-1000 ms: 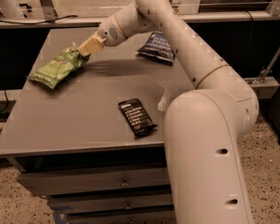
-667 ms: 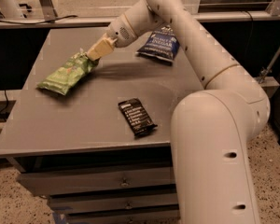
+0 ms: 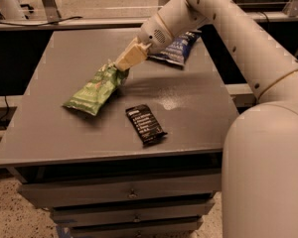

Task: Move green jalapeno chip bag near rxbar chocolate

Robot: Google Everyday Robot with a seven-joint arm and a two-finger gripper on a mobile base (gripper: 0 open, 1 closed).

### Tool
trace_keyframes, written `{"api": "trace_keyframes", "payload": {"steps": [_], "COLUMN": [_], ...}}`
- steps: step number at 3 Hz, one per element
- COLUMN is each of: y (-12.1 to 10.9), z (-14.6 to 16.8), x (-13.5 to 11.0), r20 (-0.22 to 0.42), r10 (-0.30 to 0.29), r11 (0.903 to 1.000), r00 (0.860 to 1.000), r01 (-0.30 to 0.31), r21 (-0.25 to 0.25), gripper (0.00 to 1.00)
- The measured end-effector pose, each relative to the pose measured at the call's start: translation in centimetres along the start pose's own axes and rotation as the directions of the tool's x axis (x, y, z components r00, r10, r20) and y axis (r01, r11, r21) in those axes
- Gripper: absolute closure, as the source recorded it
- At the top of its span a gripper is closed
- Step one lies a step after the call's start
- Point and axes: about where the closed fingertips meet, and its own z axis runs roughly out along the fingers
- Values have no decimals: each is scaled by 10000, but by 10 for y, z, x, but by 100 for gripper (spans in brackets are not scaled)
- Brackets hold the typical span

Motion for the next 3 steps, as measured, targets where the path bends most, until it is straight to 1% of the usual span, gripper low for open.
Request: {"api": "trace_keyframes", "payload": {"steps": [1, 2, 3], "y": [26, 39, 42], "z": [-13, -14, -12], "x": [22, 41, 54], "r20": [-76, -145, -244], "r10": [-15, -126, -259], "r11": [10000, 9999, 9996], "r00": [10000, 9998, 9994], "r01": [15, 126, 261], "r21": [-38, 8, 75], "gripper": [100, 100, 84]}}
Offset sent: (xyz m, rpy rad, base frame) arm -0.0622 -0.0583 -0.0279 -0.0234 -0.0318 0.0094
